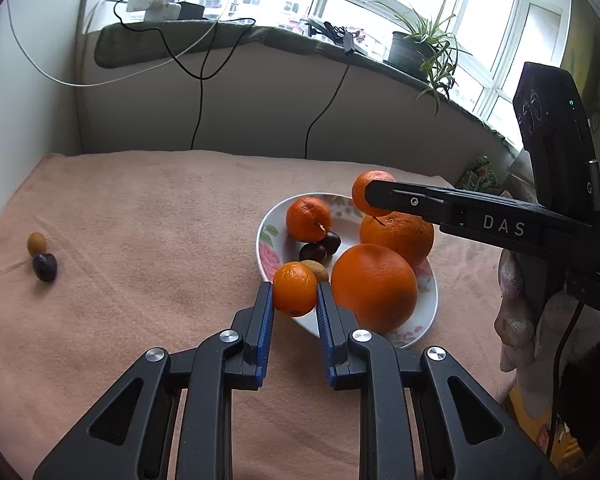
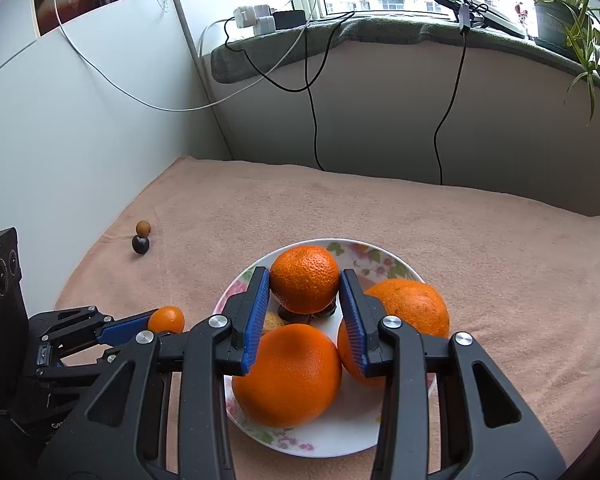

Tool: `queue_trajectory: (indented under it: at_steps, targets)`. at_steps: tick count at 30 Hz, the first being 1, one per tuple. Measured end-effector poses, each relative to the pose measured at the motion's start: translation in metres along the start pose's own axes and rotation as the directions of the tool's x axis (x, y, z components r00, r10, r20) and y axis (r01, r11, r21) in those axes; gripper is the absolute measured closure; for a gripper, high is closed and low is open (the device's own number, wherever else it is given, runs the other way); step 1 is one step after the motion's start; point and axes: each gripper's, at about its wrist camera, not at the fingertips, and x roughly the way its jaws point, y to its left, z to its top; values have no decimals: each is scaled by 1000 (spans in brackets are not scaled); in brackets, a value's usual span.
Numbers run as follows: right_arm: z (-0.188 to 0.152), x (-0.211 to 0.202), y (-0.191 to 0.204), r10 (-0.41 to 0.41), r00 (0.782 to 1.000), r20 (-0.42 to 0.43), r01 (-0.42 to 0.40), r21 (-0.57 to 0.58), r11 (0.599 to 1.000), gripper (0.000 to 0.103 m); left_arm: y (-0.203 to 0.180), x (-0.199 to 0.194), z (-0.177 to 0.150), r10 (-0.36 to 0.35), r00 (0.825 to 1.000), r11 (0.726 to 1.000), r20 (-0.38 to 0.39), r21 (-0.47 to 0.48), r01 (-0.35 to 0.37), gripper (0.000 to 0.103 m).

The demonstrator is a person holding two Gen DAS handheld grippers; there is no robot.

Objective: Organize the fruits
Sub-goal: 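Carry both tangerines over the white bowl with both grippers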

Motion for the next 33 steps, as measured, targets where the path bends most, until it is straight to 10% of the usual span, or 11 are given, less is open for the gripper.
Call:
queue_trajectory:
  at_steps: [33]
  targets:
    - [2,16,-10,-16,999,-51,16,-10,1000,64,-31,22,10,-11,999,996,-35,89,14,82]
